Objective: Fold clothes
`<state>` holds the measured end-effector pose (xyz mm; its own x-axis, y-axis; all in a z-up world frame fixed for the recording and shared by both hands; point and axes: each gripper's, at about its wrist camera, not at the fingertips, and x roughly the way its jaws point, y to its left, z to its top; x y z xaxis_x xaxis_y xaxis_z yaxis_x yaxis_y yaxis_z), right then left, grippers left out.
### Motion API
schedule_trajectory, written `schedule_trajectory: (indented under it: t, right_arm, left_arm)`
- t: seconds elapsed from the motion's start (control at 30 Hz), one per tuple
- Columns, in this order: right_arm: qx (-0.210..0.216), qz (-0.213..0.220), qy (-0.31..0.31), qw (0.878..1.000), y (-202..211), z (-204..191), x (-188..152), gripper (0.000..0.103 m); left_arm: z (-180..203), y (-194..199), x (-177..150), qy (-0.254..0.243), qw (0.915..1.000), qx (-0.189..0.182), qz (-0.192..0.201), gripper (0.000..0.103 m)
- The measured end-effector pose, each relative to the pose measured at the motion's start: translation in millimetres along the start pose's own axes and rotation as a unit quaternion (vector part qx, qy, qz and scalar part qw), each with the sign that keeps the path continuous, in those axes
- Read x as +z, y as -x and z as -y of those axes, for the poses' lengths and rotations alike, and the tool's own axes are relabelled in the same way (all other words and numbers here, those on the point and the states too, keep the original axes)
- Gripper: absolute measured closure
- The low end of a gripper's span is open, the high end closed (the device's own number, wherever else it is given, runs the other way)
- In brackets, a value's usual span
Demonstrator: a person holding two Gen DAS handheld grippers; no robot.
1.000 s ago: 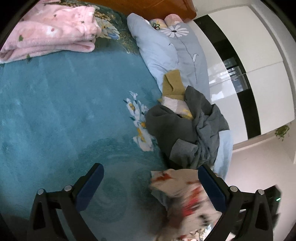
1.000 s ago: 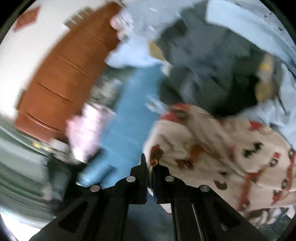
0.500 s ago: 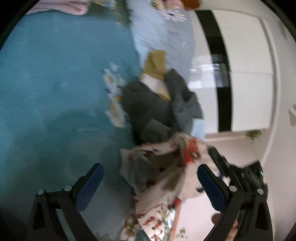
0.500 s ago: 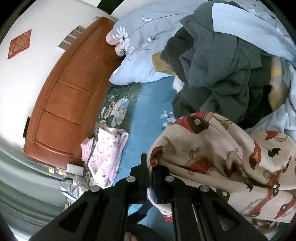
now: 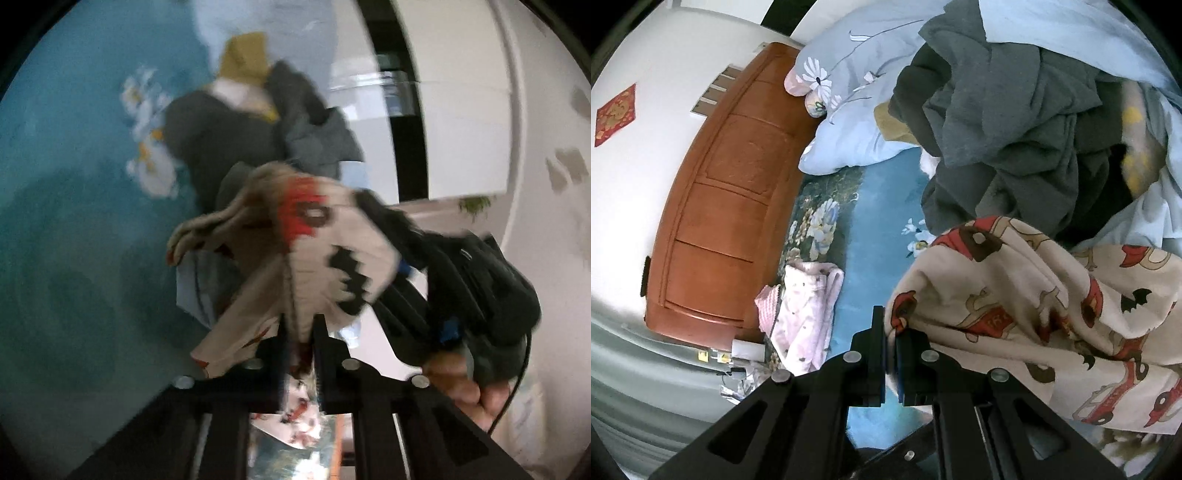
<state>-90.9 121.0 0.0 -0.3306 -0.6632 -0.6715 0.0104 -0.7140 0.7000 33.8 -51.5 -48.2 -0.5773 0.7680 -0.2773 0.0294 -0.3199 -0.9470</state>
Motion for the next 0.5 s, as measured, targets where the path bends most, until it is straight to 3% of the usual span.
schedule_trajectory:
  t: [0.17, 0.2, 0.23, 0.3, 0.43, 0.5]
  right_arm:
    - [-0.029, -0.017, 0.022, 0.999, -10.7, -3.0, 2.0, 0.094]
    - [-0.029, -0.019, 0.030, 0.999, -8.1, -2.6, 1.2, 0.088]
    - [-0.029, -0.022, 0.039, 0.999, -5.5, -2.3, 0.4, 0.073]
    - [-0.028, -0.027, 0.056, 0.998, 0.1, -1.3, -1.2, 0.058]
    - [-0.062, -0.011, 0.086, 0.994, 37.8, 22.4, -13.9, 0.058]
    - [-0.095, -0.004, 0.071, 0.993, 63.1, 54.7, -27.3, 0.058]
  left_arm:
    - [-3.4, 28.9, 9.2, -0.004, 0.9978, 0.033, 0.057, 0.094]
    - [-5.5, 34.8, 12.6, 0.000, 0.9966, 0.042, 0.071, 0.094]
    - [-7.6, 42.7, 17.2, 0.002, 0.9948, 0.055, 0.086, 0.094]
    - [-11.4, 54.8, 28.9, 0.006, 0.9912, 0.081, 0.105, 0.094]
    - [-21.5, 71.3, 52.0, 0.019, 0.9840, 0.125, 0.126, 0.094]
    - [-27.6, 76.3, 63.5, 0.027, 0.9808, 0.143, 0.130, 0.094]
